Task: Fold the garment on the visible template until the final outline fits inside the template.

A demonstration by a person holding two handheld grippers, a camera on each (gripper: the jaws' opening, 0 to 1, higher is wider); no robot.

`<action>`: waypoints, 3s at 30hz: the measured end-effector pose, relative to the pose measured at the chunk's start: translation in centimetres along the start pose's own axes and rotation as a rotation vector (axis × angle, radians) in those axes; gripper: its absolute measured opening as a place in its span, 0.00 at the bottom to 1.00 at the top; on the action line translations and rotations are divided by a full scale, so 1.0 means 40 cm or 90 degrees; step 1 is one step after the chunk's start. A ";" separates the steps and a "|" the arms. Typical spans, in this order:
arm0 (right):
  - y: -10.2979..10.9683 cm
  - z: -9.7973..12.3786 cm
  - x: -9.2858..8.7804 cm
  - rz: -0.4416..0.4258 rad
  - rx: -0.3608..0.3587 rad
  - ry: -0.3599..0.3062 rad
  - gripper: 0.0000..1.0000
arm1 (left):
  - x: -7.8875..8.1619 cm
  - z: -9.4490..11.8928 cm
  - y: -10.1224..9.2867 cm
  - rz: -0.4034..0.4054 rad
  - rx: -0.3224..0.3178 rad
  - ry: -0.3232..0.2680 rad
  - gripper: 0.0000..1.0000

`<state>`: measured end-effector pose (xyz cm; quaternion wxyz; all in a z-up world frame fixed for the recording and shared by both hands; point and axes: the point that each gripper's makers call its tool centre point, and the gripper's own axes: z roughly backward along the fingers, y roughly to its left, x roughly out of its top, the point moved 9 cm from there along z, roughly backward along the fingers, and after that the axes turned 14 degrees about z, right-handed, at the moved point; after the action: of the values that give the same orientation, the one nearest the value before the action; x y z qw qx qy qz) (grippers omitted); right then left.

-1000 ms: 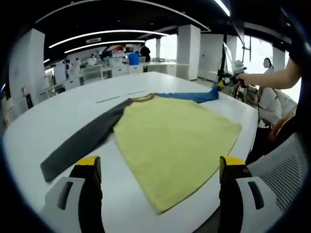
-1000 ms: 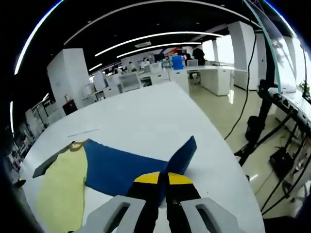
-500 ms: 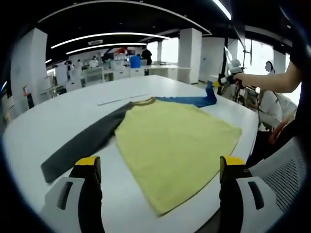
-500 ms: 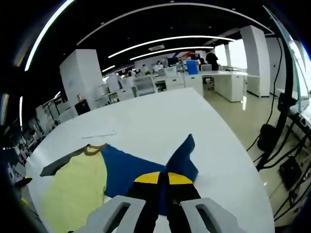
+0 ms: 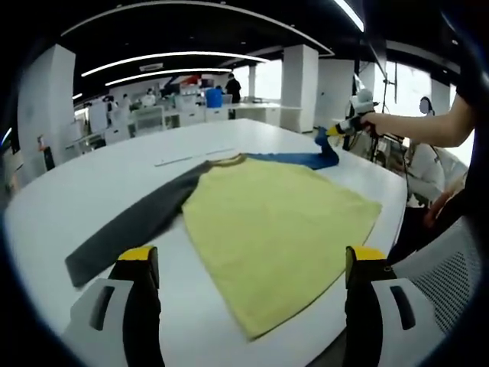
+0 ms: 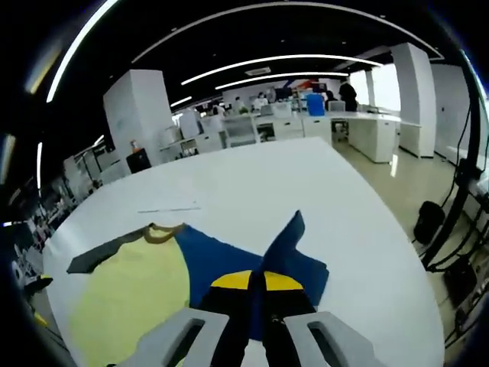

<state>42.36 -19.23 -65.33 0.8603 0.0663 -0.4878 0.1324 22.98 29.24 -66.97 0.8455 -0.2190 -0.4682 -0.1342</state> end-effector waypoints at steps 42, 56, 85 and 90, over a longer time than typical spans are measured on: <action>0.317 -0.141 0.093 0.046 0.156 -0.011 0.00 | -0.016 -0.005 -0.019 0.003 -0.021 0.005 0.99; 0.424 -0.193 0.114 0.083 0.220 -0.003 0.00 | -0.026 -0.002 -0.019 0.006 -0.020 0.010 0.99; 0.607 -0.265 0.172 0.126 0.309 0.009 0.00 | -0.050 0.017 0.012 0.015 0.002 0.017 0.99; 0.637 -0.275 0.179 0.134 0.324 0.011 0.00 | -0.051 0.019 0.015 0.017 0.004 0.015 0.99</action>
<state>47.45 8.96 -65.26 0.8015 0.2280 -0.4359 0.3400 21.60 30.20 -68.50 0.8534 -0.2211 -0.4553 -0.1243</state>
